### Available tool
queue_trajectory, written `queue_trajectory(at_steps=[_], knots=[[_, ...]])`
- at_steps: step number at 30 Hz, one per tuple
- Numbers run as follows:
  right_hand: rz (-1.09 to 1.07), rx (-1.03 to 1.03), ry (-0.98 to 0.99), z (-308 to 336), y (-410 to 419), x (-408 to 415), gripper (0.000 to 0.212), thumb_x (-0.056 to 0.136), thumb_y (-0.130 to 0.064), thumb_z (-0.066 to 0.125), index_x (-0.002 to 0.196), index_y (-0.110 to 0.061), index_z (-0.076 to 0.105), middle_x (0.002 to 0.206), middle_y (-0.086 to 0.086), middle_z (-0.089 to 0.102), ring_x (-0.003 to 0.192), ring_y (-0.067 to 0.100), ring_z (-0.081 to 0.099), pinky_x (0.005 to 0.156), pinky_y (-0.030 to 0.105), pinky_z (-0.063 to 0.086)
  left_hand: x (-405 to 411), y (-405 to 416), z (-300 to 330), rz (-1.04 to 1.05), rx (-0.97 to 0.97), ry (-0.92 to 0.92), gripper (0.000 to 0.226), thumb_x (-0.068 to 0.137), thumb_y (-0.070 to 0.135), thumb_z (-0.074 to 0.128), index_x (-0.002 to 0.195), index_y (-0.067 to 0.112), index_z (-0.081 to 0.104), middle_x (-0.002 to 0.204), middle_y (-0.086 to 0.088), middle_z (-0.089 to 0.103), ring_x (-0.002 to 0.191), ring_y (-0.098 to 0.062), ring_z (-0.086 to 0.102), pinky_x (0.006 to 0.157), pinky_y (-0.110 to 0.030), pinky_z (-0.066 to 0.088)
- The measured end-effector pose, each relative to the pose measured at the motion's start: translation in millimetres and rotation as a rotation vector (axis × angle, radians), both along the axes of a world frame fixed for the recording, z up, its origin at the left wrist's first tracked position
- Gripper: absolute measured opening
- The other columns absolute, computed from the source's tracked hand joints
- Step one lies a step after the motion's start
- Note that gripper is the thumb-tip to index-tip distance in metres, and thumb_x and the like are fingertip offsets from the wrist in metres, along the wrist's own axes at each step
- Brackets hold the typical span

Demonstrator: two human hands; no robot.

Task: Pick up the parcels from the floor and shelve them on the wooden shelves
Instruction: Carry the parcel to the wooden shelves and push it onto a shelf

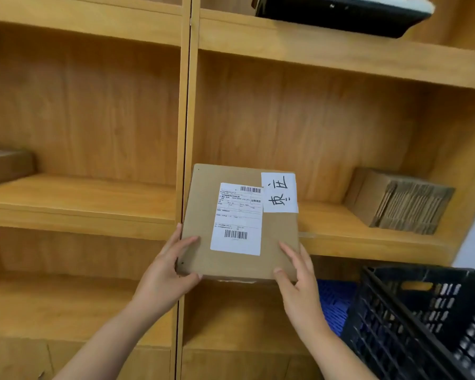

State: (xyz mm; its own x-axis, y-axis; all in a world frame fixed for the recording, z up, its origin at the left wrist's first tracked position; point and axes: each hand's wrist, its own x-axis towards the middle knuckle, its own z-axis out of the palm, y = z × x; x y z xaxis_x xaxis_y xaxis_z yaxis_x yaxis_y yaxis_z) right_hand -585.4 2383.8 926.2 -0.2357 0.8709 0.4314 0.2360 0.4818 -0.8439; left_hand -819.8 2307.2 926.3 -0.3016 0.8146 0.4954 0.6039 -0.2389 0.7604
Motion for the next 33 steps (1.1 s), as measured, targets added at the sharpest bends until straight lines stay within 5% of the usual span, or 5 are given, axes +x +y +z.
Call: queue_trajectory(at_steps=[5, 10, 17, 28, 33], knots=[[0.006, 0.078, -0.099, 9, 51, -1, 0.057, 0.084, -0.018, 0.064, 0.127, -0.048, 0.042, 0.153, -0.022, 0.004, 0.13, -0.006, 0.014, 0.108, 0.021, 0.021, 4, 44, 9, 0.05, 0.008, 0.003, 0.065, 0.073, 0.011, 0.073, 0.12, 0.045, 0.045, 0.147, 0.025, 0.014, 0.128, 0.001, 0.024, 0.092, -0.019, 0.039], [0.013, 0.141, -0.133, 18, 88, -9, 0.06, 0.078, -0.025, 0.071, 0.125, -0.049, 0.044, 0.147, -0.029, 0.005, 0.129, -0.009, 0.016, 0.103, 0.023, 0.028, 2, 68, 15, 0.104, 0.056, 0.059, 0.055, 0.079, 0.012, 0.067, 0.12, 0.044, 0.049, 0.147, 0.025, 0.019, 0.124, 0.009, 0.028, 0.08, 0.004, 0.034], [0.005, 0.158, -0.161, 21, 119, -21, 0.051, 0.081, -0.02, 0.068, 0.121, -0.047, 0.051, 0.152, -0.02, 0.012, 0.136, -0.002, 0.018, 0.107, 0.024, 0.027, -9, 94, 15, 0.144, 0.074, 0.167, 0.057, 0.08, 0.004, 0.065, 0.117, 0.046, 0.053, 0.142, 0.024, 0.035, 0.135, -0.004, 0.029, 0.111, -0.037, 0.032], [-0.209, 0.265, -0.322, 38, 151, -46, 0.044, 0.087, -0.031, 0.06, 0.129, -0.037, 0.05, 0.154, -0.008, 0.019, 0.138, 0.012, 0.026, 0.112, 0.035, 0.029, -31, 143, 39, 0.312, 0.15, 0.703, 0.048, 0.075, 0.001, 0.066, 0.119, 0.021, 0.06, 0.122, 0.003, 0.063, 0.126, -0.021, 0.046, 0.11, -0.034, 0.023], [-0.319, 0.412, -0.542, 43, 170, -62, 0.043, 0.09, -0.03, 0.055, 0.132, -0.034, 0.048, 0.15, 0.0, 0.036, 0.138, 0.021, 0.029, 0.111, 0.041, 0.022, -32, 166, 46, 0.356, 0.107, 0.865, 0.067, 0.055, -0.011, 0.069, 0.117, 0.013, 0.061, 0.115, -0.005, 0.067, 0.112, -0.026, 0.06, 0.097, -0.038, 0.045]])
